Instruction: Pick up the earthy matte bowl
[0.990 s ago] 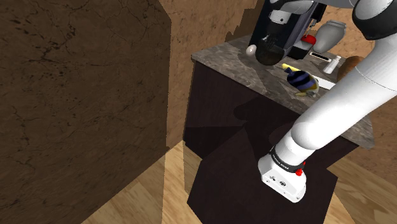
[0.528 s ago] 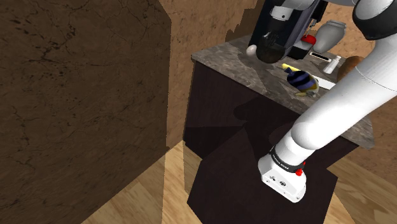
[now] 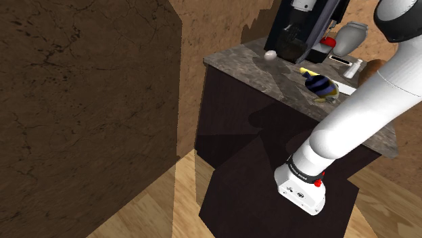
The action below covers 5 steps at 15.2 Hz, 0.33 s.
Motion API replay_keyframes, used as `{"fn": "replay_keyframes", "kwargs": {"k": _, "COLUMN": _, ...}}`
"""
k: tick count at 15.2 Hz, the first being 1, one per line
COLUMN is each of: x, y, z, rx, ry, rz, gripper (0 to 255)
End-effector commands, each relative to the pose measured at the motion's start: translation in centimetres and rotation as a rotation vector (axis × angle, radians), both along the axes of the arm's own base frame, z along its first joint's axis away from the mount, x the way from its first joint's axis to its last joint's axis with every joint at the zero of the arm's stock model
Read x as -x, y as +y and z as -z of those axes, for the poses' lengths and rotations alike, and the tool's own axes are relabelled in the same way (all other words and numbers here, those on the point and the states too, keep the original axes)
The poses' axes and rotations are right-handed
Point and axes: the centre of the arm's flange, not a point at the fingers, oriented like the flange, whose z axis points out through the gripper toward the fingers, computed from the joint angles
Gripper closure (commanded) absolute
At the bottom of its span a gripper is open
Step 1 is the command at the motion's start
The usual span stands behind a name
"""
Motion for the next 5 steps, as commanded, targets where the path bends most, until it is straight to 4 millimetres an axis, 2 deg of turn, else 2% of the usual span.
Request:
{"fn": "replay_keyframes", "kwargs": {"k": 1, "x": 0.1, "y": 0.0, "z": -1.1, "rx": 0.000, "ry": -0.001, "rz": 0.000, "gripper": 255}}
{"fn": "replay_keyframes", "kwargs": {"k": 3, "x": 0.1, "y": 0.0, "z": -2.2, "rx": 0.000, "ry": -0.001, "rz": 0.000, "gripper": 255}}
{"fn": "replay_keyframes", "kwargs": {"k": 5, "x": 0.1, "y": 0.0, "z": -2.2, "rx": 0.000, "ry": -0.001, "rz": 0.000, "gripper": 255}}
